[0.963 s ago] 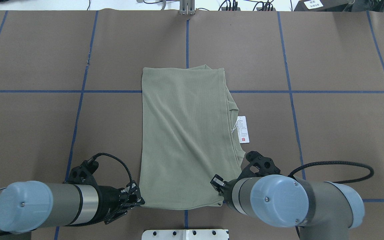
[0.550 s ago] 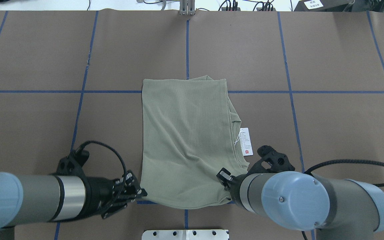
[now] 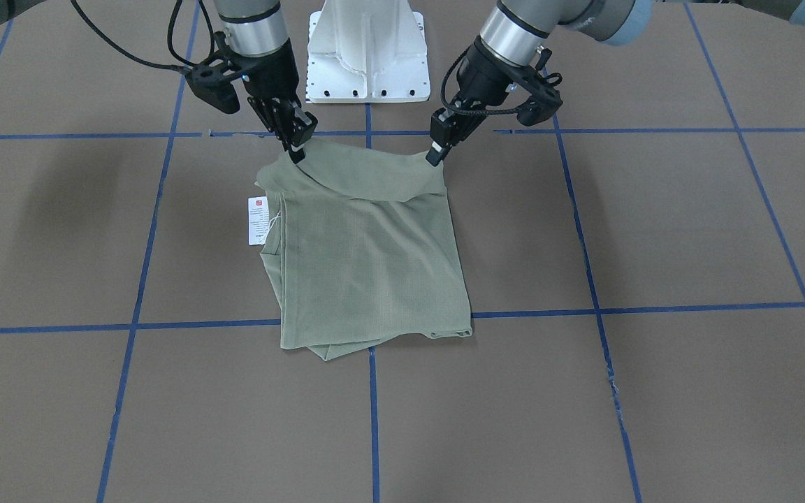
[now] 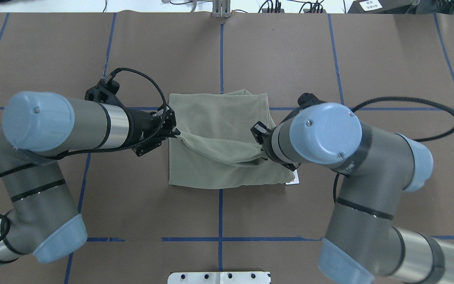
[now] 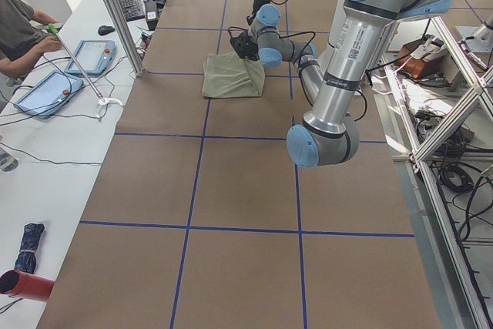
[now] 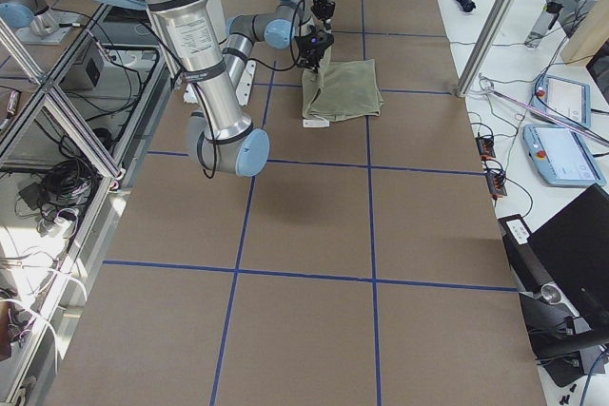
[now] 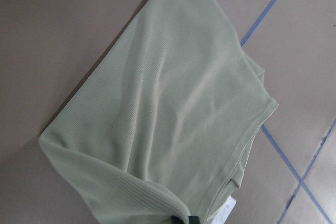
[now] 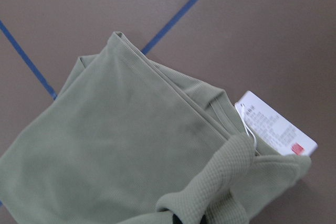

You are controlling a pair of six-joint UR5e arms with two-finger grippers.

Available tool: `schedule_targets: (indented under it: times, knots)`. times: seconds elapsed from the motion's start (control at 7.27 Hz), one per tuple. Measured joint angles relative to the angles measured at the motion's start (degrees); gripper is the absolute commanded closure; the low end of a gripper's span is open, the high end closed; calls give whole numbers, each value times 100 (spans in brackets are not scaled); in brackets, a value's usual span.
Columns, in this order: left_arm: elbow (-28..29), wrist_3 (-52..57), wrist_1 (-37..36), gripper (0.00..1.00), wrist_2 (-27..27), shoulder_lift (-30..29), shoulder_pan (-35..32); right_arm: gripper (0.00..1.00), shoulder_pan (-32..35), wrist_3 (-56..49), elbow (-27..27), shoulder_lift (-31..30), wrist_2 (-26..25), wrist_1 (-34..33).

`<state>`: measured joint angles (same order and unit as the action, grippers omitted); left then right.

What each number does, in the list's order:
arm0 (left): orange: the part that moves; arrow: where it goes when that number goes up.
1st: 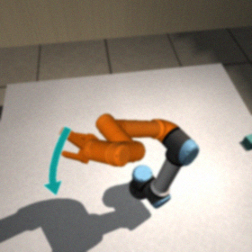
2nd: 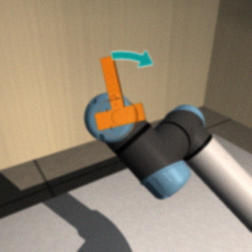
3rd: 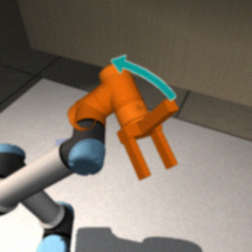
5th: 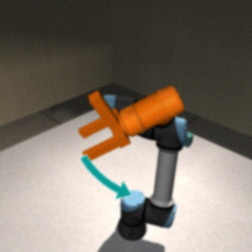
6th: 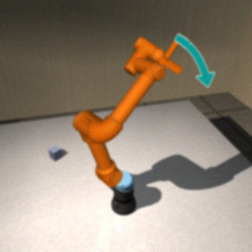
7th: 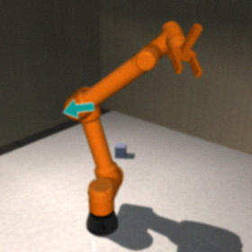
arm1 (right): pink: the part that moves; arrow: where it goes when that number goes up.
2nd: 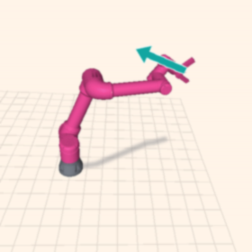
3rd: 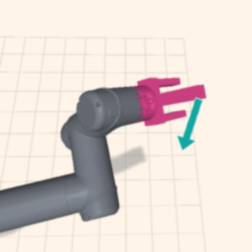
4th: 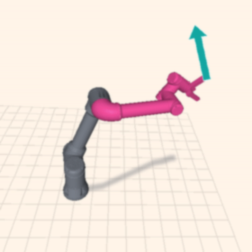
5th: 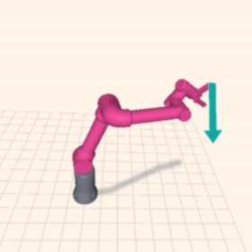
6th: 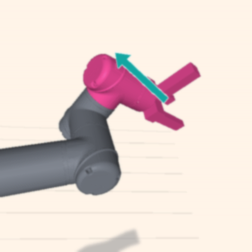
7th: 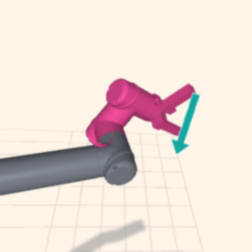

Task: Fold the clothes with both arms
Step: 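Grasp the near edge with both grippers and fold it away from the robot, then release the folded edge and raise both grippers away from the shirt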

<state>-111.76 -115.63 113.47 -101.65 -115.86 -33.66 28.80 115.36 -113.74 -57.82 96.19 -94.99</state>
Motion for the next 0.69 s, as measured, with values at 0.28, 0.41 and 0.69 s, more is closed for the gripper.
schedule_targets:
  times: [0.28,0.41,0.69]
  knots:
    - [885,354,441,100,-4,-268,-329,100,589,-303,1466,479,486,1012]
    - [1414,410,854,100,6,-402,-421,57,771,-533,2100,731,713,1302]
    - [2887,880,1734,46,149,-899,-623,0,994,-1583,3412,1344,856,1745]
